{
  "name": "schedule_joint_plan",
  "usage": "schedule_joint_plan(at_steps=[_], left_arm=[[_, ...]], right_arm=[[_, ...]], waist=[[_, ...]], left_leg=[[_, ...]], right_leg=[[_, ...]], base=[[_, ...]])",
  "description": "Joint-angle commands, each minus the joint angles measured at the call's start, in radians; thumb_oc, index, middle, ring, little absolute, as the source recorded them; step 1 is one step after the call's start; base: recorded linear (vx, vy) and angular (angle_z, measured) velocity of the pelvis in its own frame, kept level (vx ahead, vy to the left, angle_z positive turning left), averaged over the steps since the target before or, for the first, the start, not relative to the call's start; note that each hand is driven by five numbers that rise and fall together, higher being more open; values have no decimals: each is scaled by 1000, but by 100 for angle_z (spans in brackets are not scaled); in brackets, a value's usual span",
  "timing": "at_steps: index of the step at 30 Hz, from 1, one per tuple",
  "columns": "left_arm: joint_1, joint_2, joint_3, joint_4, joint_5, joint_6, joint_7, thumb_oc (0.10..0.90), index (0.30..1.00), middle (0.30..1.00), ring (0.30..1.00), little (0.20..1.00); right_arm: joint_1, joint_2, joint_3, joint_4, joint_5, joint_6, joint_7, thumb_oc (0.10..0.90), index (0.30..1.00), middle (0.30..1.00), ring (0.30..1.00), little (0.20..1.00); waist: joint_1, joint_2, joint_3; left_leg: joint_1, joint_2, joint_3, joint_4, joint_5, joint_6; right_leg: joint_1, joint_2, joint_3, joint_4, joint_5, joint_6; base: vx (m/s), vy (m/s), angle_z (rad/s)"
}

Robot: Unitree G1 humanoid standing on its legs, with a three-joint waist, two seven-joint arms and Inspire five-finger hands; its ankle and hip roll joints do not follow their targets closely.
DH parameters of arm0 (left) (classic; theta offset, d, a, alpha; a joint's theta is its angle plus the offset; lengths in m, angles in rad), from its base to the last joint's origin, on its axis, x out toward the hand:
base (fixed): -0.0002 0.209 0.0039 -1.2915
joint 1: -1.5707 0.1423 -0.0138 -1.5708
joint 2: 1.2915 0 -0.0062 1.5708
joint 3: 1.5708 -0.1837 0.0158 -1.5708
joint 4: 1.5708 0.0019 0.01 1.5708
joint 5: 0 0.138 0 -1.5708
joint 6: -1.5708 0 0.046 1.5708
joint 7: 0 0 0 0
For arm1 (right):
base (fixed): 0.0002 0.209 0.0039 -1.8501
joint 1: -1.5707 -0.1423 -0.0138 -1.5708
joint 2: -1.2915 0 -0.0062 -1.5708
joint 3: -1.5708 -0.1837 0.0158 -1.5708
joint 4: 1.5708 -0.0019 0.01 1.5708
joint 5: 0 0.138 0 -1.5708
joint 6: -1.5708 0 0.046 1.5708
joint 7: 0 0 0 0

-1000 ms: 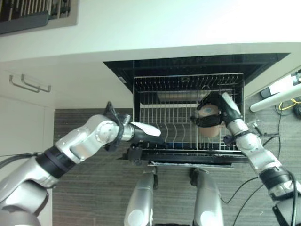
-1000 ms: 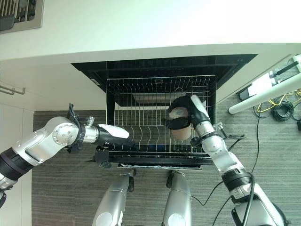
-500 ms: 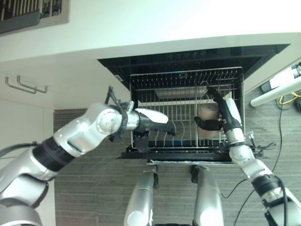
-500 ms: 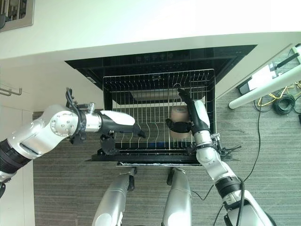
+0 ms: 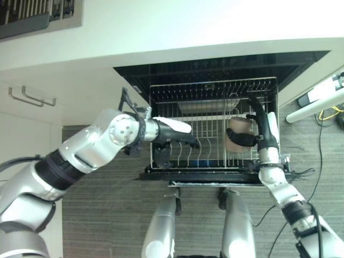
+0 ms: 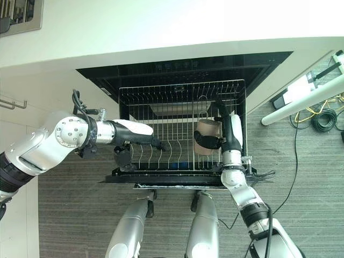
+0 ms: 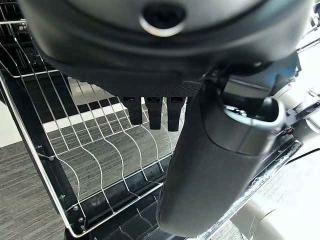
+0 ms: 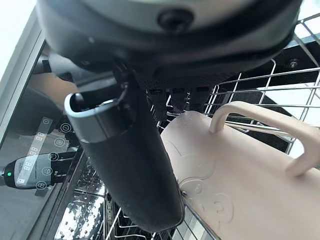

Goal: Place the dishes in the dishwasher.

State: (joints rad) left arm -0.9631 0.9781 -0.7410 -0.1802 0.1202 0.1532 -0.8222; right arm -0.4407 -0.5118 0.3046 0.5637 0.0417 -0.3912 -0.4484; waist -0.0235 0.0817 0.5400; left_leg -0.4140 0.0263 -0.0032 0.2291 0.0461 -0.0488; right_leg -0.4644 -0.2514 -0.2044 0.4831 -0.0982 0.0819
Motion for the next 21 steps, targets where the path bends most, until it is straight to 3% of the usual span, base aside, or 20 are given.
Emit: schedule_joint_plan(at_steps=[1,5,10,14,21], left_arm=[[-29,7,104,-99,-48,-27,0,800,900,900,900,900],[-16,0,113,-92,-30,-33,-3,800,900,900,900,900],[23,-3,134,-71,-5,-54,-3,800,900,900,900,900],[91,-6,169,-46,30,-109,7,800,900,900,900,900],[213,-23,227,-1,116,-163,65,800,900,900,900,900]], right_arm=[[35,-19,-85,-26,49,-97,-57,800,900,900,900,900],[40,-18,-96,-92,46,-158,-70,800,900,900,900,900],[53,-25,-118,-220,-10,-219,-169,800,900,900,900,900],[79,-38,-158,-336,-54,-273,-232,800,900,900,900,900],[103,-49,-199,-449,-17,-321,-215,800,900,900,900,900]], waist=[[-13,19,-20],[-13,21,-20],[-19,21,-20],[-26,17,-20],[-30,3,-20]], left_leg=[[19,28,113,71,-167,23],[14,26,110,71,-165,23],[18,27,112,71,-166,23],[30,28,112,71,-167,22],[73,38,123,71,-178,20]], right_leg=[[57,29,67,-183,75,90],[53,26,66,-183,75,91],[56,28,67,-183,72,91],[67,32,66,-183,67,89],[110,40,54,-183,49,81]], base=[[0,0,0],[0,0,0],[-3,27,-1],[-1,16,-1],[-19,-5,-1]])
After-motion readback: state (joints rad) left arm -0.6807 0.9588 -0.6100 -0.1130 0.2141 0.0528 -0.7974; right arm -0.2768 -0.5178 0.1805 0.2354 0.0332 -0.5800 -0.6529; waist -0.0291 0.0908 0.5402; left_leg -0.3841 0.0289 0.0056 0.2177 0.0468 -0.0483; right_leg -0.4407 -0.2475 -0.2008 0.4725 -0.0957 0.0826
